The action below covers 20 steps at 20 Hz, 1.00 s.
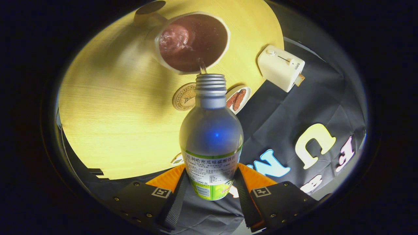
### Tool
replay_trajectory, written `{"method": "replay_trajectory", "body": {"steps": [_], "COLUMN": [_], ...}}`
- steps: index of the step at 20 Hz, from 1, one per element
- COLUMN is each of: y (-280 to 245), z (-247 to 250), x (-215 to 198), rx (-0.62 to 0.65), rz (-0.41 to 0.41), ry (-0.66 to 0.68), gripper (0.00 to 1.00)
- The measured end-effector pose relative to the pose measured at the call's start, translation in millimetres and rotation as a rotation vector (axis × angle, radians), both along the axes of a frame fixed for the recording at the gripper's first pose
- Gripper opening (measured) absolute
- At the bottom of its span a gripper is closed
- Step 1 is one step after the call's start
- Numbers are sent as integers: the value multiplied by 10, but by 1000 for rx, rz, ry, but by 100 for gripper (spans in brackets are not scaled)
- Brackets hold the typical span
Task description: Take the bottle from table, then pour the juice into the cup, finally place the bottle on the coaster
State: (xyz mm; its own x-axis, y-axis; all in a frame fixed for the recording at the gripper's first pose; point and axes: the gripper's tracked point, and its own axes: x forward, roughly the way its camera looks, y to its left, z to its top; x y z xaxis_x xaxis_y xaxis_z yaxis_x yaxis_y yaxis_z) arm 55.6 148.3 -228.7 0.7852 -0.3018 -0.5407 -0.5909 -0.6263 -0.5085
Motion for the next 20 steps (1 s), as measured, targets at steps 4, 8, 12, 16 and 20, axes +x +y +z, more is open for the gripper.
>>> {"method": "replay_trajectory", "body": {"steps": [4,8,12,16,20], "y": [34,41,36,57,70], "z": [30,40,48,47,52], "x": [21,28,41,23,-3], "rx": [-12,-22,-33,-39,-42], "rz": [13,19,16,24,21], "ry": [2,-2,-5,7,17], "gripper": [75,75,75,75,75]}}
